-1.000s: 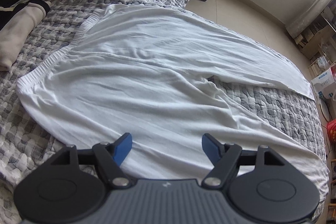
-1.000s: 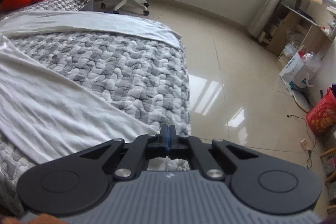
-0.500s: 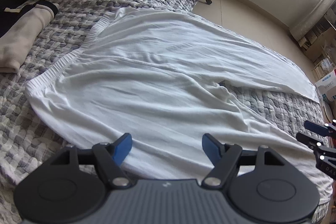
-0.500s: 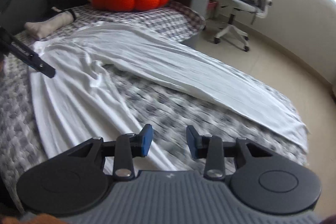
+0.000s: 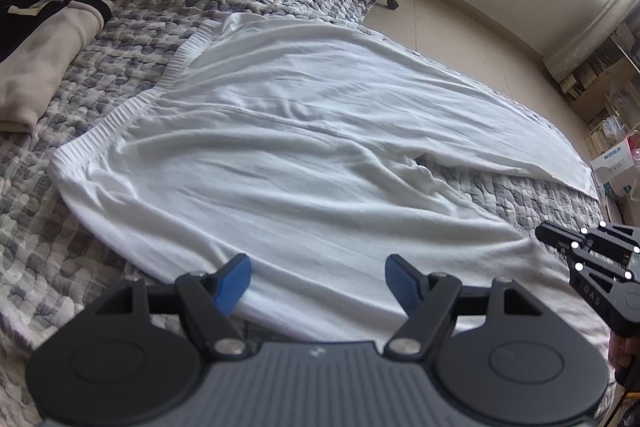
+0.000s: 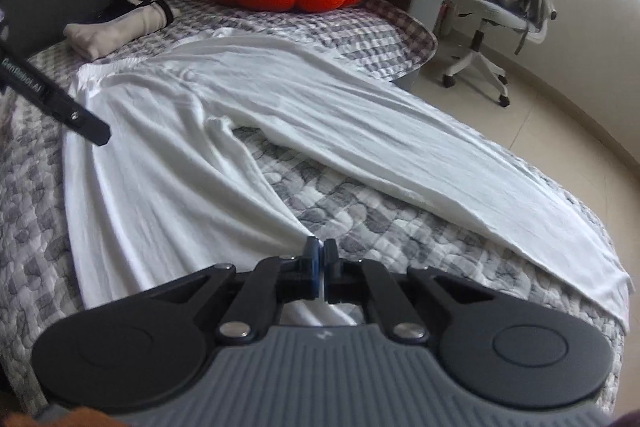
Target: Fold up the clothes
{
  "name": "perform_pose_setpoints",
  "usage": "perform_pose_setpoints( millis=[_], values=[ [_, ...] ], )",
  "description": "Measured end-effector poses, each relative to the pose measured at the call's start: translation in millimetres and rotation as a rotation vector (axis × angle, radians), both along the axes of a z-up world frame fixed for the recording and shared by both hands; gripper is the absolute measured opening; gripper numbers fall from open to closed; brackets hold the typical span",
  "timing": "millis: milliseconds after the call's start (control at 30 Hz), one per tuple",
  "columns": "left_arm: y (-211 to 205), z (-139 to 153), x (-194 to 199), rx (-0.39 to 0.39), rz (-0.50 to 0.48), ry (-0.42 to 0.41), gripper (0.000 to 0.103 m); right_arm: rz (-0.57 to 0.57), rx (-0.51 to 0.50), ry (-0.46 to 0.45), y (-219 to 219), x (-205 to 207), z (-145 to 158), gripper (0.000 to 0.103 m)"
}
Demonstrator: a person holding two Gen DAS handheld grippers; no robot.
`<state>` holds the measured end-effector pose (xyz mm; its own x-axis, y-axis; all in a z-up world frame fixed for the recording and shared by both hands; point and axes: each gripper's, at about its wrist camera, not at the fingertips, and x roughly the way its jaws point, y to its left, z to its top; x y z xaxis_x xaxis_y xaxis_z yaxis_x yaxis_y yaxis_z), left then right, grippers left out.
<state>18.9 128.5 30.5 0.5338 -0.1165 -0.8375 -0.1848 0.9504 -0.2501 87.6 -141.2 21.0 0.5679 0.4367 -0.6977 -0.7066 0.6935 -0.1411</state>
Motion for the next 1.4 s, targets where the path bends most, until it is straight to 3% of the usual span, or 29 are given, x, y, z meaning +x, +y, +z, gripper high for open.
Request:
perform_pose_setpoints(
  millis=[200,233,300,367,400,500,667,733,1000,1100,1167,1400],
  values=[
    [-0.1,-2.7,1.0,0.034,0.015,0.007,0.075,0.011,-0.009,0.013,2.2,3.9,-7.2,0.002],
    [0.0,-3.0,1.0,0.036,0.018,0.008,0.075,0.022,-0.001,0.010,2.8,2.7,-6.4,0.011],
    [0.1,-2.7,0.6,0.038,0.020,0.007,0.075,0.037,0.009,0.007,3.7,1.4,-6.3,0.019],
    [0.0,-2.3,0.1,0.040,0.020,0.005,0.075,0.040,0.002,0.002,4.8,1.4,-9.8,0.036],
    [-0.1,-2.1,-0.1,0.041,0.020,0.005,0.075,0.041,-0.001,-0.001,5.3,1.5,-11.5,0.037],
    [-0.1,-2.3,0.2,0.043,0.021,0.005,0.075,0.044,-0.011,-0.008,6.9,1.5,-16.6,0.033],
    [0.6,-1.0,-0.9,0.036,0.018,0.003,0.075,-0.034,-0.078,-0.074,12.6,5.2,-17.1,0.002],
    [1.5,-0.1,-1.8,0.029,0.017,0.000,0.075,-0.063,-0.110,-0.103,12.3,8.1,-19.0,0.002],
    [5.2,3.4,-2.4,0.010,0.028,-0.010,0.076,-0.019,-0.009,-0.115,16.8,-5.4,-0.9,0.004],
    [4.9,2.9,-2.2,0.016,0.027,-0.008,0.076,-0.033,0.002,-0.092,19.5,-5.8,-0.2,0.007],
    [5.7,2.7,-2.1,0.017,0.032,-0.007,0.076,-0.043,0.009,-0.075,21.1,-5.6,-0.1,0.014],
    [8.4,4.9,-2.2,0.007,0.040,-0.014,0.076,-0.096,0.088,-0.004,15.5,-4.2,7.7,0.016]
  ],
)
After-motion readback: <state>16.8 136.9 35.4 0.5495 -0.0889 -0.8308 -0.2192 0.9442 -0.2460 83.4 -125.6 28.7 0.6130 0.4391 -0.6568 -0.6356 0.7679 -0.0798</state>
